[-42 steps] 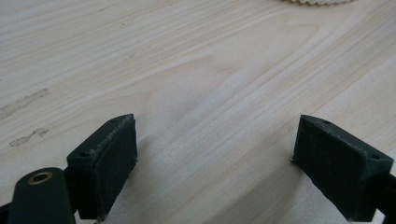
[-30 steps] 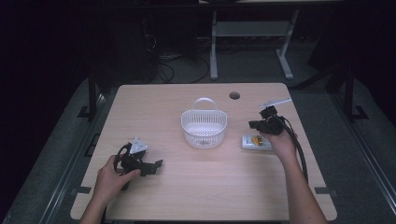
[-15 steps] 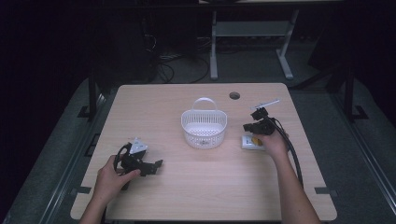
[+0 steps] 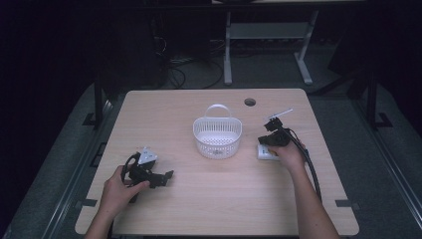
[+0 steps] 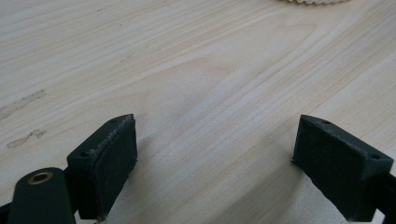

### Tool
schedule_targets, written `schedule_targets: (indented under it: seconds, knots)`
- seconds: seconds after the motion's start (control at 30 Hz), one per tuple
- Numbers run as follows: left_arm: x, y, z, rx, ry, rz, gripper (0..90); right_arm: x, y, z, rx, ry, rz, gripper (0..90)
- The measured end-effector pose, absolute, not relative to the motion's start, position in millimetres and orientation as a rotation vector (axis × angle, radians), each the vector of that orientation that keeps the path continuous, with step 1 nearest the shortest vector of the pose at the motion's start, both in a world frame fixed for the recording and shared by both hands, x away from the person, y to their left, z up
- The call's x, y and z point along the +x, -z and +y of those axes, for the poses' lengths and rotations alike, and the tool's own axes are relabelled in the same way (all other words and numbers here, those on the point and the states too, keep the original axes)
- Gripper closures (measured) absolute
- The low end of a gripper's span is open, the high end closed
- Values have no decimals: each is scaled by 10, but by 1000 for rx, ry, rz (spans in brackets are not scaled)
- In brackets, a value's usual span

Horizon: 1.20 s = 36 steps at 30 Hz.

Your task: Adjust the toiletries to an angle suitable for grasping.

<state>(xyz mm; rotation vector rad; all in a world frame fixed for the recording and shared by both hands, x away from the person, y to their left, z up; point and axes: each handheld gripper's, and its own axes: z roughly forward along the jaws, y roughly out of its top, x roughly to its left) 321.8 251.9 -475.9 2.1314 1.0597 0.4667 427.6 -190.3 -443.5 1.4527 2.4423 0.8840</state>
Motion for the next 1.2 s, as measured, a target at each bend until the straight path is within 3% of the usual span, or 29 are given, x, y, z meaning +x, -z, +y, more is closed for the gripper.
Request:
schedule_targets:
  seconds: [1.2]
  knots:
    - [3218,4760,2518,2130,-467,1060,130,3908,4362,-1882,1345,-853,2551,896]
